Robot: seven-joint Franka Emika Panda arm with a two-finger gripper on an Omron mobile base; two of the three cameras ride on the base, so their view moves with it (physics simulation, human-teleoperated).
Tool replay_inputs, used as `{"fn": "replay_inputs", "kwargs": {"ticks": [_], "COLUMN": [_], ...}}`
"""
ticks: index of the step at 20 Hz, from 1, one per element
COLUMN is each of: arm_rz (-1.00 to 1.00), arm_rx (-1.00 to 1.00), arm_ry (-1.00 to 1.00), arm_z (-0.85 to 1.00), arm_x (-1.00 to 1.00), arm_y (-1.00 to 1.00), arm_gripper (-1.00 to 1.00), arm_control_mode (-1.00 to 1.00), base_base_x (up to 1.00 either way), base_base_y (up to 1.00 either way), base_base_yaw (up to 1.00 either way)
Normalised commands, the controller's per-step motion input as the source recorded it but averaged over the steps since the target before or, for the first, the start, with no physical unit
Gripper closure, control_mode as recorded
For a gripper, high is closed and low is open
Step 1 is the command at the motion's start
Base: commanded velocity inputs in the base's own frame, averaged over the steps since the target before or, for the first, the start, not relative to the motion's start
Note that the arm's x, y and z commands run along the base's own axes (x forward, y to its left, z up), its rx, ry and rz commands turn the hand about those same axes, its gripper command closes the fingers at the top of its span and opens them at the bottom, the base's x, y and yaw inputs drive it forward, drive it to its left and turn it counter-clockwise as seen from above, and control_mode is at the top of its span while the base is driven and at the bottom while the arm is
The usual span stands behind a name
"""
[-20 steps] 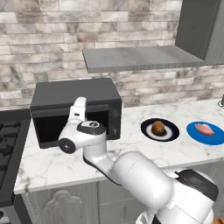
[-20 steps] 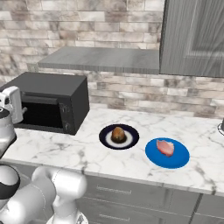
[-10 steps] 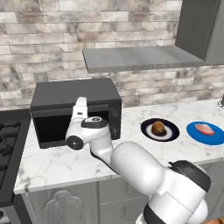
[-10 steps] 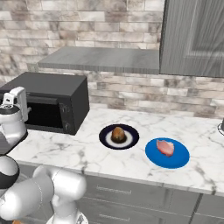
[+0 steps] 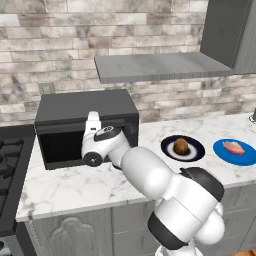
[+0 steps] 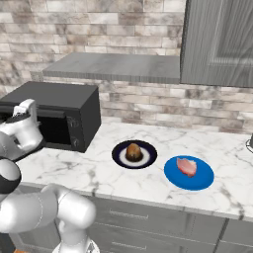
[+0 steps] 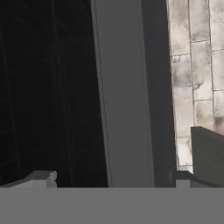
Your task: Open the toaster oven door. Place the bread on the top rack in the toaster oven and place the steak on the bottom rack.
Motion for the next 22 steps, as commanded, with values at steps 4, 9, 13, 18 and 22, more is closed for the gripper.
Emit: {"fn": "replay_inputs", "kwargs": {"ticks": [4,9,13,18,22], "arm_rz": [0.11,0.11,0.11,0.08,0.05], "arm_rx": [0.0,0.0,0.0,0.0,0.0], "arm_ry": [-0.03,-0.03,-0.03,-0.07,-0.11], "arm_z": [-0.41,-0.49,-0.5,-0.32,-0.17], "arm_x": [0.48,0.56,0.58,0.44,0.15], "arm_y": [0.0,0.01,0.06,0.07,0.06], "arm_gripper": [-1.0,-1.0,1.0,1.0,1.0], "arm_control_mode": [-1.0,-1.0,-1.0,-1.0,-1.0], "base_base_x": [0.0,0.0,0.0,0.0,0.0], "base_base_y": [0.0,0.0,0.0,0.0,0.0], "base_base_yaw": [0.0,0.0,0.0,0.0,0.0]}}
